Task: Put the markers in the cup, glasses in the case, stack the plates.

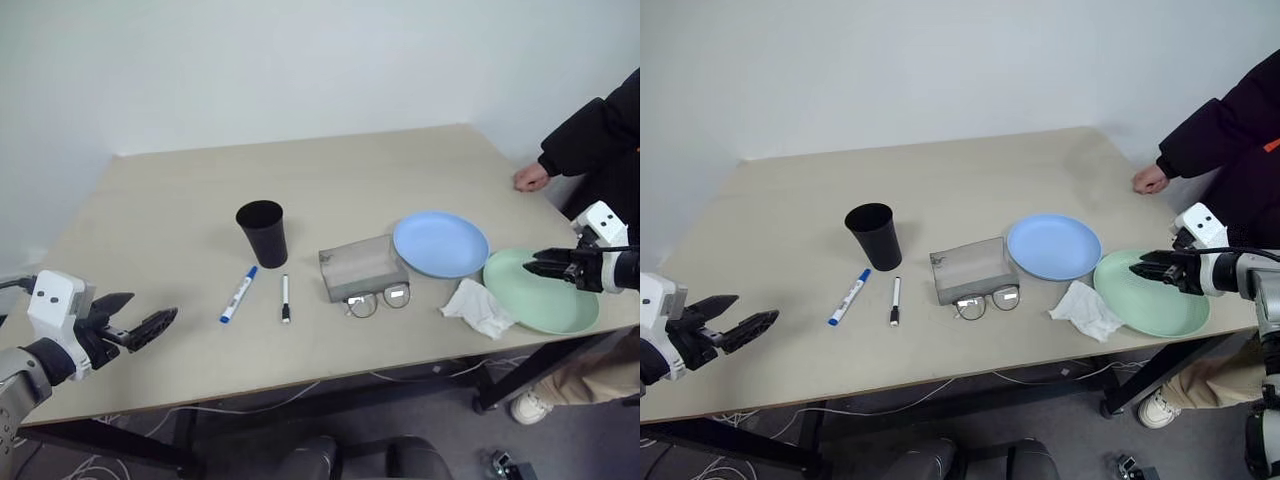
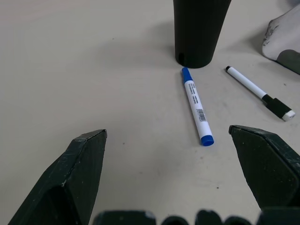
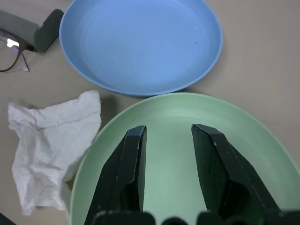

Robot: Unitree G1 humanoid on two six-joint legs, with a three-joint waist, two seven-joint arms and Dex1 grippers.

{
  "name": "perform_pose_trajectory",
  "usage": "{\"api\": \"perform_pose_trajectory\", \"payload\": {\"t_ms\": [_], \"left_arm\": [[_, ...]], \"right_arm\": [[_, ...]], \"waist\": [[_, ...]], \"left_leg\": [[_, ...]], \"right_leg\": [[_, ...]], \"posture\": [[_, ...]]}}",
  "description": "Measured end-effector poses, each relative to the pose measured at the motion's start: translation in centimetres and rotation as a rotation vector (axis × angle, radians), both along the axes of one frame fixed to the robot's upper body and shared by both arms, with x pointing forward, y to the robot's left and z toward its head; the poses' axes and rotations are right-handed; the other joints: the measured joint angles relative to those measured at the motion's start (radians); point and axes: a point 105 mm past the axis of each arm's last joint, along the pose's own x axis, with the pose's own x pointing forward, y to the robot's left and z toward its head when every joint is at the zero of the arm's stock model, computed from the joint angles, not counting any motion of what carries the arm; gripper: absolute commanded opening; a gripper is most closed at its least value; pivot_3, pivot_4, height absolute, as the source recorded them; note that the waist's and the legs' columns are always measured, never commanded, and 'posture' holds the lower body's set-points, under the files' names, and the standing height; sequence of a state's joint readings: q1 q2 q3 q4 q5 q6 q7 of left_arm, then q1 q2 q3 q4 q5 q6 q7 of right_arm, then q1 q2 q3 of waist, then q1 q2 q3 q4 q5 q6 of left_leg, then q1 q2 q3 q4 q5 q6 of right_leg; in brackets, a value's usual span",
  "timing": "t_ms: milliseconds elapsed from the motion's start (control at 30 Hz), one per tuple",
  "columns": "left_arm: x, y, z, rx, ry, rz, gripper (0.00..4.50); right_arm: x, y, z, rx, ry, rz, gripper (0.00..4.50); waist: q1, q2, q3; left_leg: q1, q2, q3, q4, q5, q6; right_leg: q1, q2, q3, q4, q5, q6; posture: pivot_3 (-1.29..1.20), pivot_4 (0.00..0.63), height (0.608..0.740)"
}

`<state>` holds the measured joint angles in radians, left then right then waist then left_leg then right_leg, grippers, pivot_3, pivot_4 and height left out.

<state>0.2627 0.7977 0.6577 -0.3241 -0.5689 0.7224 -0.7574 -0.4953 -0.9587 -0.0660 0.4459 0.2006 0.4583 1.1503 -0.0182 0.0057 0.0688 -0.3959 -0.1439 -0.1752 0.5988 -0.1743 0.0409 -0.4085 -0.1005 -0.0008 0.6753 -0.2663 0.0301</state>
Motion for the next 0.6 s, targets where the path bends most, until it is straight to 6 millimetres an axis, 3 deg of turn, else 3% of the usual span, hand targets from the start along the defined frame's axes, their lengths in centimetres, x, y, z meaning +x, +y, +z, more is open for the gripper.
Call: {"api": "perform_pose_trajectory", "payload": {"t_ms": [267, 600], "left_arm": [[0.4, -0.1, 0.2, -0.004, -0.006, 0.001, 4.46], [0.8, 0.1, 0.3, -0.009, -0.007, -0.006, 4.46]], "right_arm": [[-0.5, 0.1, -0.5, 0.025, 0.013, -0.028, 1.63], [-0.7, -1.7, -1.3, 0.016, 0.01, -0.114, 1.63]], "waist": [[0.0, 0.0, 0.0], [0.0, 0.0, 0.0]], "left_leg": [[0.0, 0.0, 0.001, 0.001, 0.0, 0.0], [0.0, 0.0, 0.001, 0.002, 0.0, 0.0]], "right_leg": [[0.0, 0.0, 0.0, 0.0, 0.0, 0.001], [0.001, 0.0, 0.0, 0.0, 0.001, 0.001]], "posture": [[0.0, 0.0, 0.74], [0.0, 0.0, 0.74]]}}
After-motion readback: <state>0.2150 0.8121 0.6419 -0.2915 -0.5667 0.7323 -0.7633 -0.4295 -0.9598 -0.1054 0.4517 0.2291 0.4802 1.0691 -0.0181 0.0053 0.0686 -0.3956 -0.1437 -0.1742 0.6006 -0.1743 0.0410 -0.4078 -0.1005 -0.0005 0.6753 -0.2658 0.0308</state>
